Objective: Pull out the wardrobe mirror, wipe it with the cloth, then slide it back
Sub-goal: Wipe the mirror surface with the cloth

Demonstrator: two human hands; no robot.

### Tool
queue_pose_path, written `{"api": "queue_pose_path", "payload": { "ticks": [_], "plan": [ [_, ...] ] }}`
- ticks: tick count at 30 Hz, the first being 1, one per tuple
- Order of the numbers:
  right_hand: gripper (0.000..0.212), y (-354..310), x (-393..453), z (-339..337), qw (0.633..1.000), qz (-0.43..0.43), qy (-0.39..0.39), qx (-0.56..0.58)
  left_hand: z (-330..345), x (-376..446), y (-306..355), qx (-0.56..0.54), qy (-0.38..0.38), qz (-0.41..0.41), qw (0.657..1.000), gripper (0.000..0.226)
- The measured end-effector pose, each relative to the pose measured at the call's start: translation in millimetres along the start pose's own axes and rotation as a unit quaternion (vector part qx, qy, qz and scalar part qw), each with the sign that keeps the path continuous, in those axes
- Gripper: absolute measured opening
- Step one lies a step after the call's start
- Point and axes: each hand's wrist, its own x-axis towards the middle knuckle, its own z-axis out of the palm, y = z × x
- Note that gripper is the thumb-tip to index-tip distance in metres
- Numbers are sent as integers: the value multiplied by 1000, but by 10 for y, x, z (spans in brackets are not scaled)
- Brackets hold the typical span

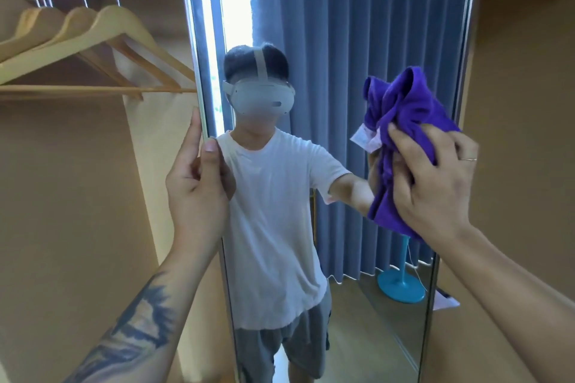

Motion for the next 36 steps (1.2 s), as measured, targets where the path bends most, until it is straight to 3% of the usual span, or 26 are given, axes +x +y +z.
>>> {"api": "queue_pose_path", "payload": {
  "ticks": [5, 11, 16, 20, 26, 32, 36],
  "plan": [
    [41, -746, 296, 264, 996, -22, 46, 73, 37, -20, 80, -10, -2, 5, 1000, 40],
    [37, -1526, 438, 450, 995, -101, 15, 21, -81, 8, 195, -46, -53, -30, 997, 42],
    [31, -1211, 338, 336, 985, -172, 7, 1, -95, 30, 151, -39, -49, -26, 998, 42],
    [27, -534, 169, 169, 976, -219, -16, 4, -66, 24, 129, -12, -34, -26, 999, 43],
    [39, 331, -60, -57, 988, -142, -13, -59, -31, -31, 182, -17, -11, -27, 999, 39],
    [36, -215, -36, 85, 999, -9, 9, -42, -9, -69, 194, 9, 0, -7, 1000, 39],
    [31, -856, 270, 207, 999, -15, 37, -26, -30, -67, 196, 19, 4, -2, 1000, 42]
  ]
}}
